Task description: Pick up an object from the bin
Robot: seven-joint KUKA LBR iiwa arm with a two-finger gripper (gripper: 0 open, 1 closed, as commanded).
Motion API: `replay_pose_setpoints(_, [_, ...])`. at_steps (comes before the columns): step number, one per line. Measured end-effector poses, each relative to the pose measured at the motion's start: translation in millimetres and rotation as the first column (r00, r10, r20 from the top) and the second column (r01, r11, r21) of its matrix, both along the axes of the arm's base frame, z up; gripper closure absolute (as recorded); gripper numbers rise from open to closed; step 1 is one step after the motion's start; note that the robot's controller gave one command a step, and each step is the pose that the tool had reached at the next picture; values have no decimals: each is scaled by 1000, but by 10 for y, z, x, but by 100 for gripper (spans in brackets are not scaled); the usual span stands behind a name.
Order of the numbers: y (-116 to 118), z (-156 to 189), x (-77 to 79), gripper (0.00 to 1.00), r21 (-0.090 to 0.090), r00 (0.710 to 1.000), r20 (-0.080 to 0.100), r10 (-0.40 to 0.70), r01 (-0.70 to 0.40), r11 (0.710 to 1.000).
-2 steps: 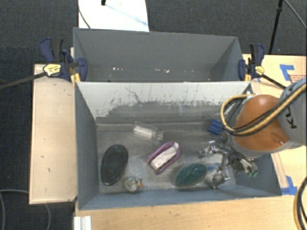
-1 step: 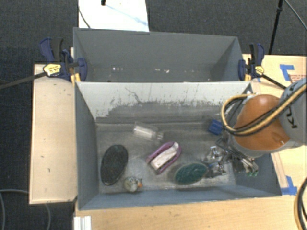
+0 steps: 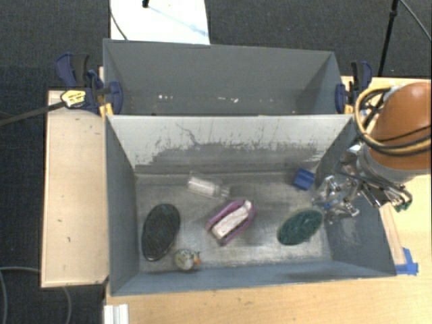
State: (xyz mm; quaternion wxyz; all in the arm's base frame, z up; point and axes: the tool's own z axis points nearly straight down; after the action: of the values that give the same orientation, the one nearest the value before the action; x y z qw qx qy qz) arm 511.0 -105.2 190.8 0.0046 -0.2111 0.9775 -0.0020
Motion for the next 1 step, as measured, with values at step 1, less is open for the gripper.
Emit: replay_pose_setpoints(1, [-127,-267,261,100,3,997,-5,-80,80,997])
